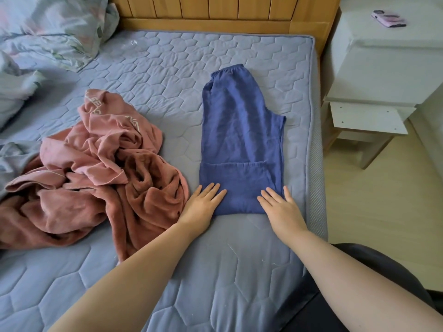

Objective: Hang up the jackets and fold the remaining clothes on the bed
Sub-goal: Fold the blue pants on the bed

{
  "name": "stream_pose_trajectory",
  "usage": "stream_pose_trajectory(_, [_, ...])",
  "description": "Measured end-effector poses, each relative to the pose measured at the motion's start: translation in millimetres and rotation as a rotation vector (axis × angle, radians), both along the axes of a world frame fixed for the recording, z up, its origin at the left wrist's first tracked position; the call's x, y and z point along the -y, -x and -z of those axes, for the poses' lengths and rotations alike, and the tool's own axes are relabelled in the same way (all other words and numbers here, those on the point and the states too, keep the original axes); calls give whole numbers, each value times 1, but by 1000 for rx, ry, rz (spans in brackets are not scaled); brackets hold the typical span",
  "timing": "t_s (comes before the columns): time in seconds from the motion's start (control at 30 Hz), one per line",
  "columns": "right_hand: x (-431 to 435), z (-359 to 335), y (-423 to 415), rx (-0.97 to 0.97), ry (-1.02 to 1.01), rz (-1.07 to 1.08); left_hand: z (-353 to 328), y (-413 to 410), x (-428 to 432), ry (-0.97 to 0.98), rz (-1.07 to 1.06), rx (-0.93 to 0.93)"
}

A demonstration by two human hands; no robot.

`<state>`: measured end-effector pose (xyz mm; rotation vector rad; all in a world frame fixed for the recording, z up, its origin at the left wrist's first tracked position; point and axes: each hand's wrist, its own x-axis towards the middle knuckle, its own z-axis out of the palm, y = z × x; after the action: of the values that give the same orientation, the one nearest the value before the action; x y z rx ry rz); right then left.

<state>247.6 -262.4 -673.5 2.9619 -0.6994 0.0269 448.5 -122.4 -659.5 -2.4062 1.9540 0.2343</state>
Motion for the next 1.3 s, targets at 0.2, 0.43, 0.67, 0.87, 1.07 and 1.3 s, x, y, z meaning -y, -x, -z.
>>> stream_pose_trajectory(0.2, [-2, -16, 6, 18, 46, -101, -12, 5, 0, -6, 62, -46])
stream_pose_trajectory(0.43, [-27, -66, 11, -353, -165, -32, -51, 21, -2, -266, 108, -154])
stream_pose_trajectory(0.67, [-37, -91, 23, -544, -557, 72, -78, 52, -11, -670, 252, -308])
stream_pose_trajectory(0.87, [-30, -100, 25, -589, -699, 72, -81, 39, -13, -707, 136, -548])
stream_pose_trajectory(1.07, [20, -101, 13, -91, -613, 230, -94, -13, -1, -150, -157, -785])
stream_pose_trajectory(1.3, [56, -115, -28, 313, -297, 378, -88, -26, 41, 413, -564, -620])
